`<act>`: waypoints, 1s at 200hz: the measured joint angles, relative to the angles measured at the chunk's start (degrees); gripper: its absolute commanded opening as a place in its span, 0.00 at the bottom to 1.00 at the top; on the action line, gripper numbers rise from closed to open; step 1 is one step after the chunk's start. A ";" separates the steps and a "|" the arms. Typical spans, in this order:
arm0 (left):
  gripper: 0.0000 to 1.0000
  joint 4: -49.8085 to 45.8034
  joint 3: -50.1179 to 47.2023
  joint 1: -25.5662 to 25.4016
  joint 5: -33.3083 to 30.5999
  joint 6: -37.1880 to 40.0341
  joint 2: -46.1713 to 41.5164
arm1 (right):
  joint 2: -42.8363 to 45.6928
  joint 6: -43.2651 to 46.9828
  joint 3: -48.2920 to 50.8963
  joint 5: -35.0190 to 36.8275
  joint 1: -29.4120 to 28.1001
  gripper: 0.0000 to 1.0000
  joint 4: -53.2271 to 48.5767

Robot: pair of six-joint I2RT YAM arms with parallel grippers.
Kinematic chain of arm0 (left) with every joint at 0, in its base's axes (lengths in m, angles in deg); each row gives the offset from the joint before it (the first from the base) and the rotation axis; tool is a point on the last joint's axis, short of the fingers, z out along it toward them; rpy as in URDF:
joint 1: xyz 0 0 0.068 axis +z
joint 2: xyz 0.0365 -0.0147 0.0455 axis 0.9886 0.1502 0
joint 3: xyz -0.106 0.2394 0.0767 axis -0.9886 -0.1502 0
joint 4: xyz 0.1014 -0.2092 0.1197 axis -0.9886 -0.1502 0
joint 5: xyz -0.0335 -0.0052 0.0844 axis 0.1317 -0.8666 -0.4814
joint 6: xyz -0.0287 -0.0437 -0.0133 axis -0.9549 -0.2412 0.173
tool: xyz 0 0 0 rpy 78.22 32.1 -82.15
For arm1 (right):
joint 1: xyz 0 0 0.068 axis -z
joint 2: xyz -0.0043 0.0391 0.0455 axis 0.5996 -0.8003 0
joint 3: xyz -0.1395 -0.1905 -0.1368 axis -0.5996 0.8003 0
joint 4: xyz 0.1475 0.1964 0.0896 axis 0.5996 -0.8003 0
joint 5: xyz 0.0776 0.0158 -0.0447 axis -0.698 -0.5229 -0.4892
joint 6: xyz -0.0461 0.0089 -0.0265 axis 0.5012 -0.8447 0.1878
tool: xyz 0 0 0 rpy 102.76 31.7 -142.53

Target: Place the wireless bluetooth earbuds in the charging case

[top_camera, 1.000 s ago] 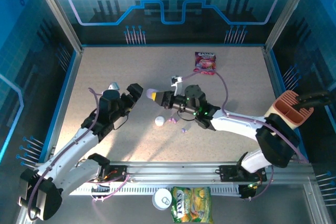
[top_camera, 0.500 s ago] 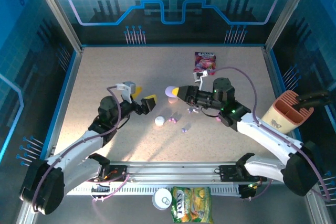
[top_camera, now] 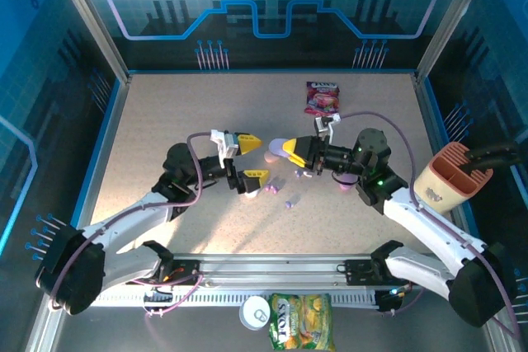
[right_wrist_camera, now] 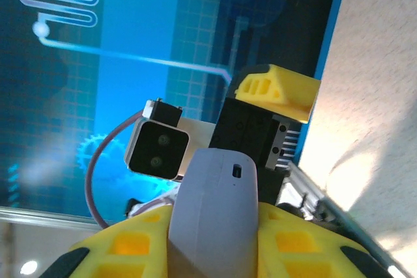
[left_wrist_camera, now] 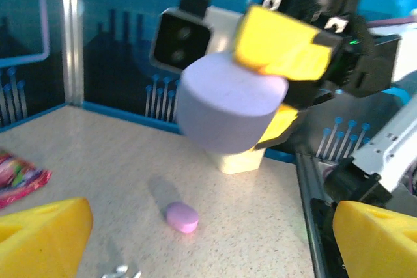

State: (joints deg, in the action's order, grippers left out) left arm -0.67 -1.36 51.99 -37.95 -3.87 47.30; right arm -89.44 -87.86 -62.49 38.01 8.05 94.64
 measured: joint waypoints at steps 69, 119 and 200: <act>0.78 13.11 4.44 -1.20 5.97 -1.60 9.42 | -1.57 -12.17 2.03 -0.81 -1.14 0.13 14.23; 0.67 26.91 7.67 -1.51 9.46 -8.02 18.69 | -1.97 -15.30 3.02 -1.31 -1.60 0.13 16.61; 0.58 31.52 9.20 -2.80 10.67 -9.64 19.45 | -2.86 -17.09 3.87 -1.42 -1.62 0.13 18.67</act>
State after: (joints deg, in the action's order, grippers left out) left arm 30.85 7.84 49.20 -27.28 -13.51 66.75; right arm -92.30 -104.95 -58.62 36.59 6.43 113.31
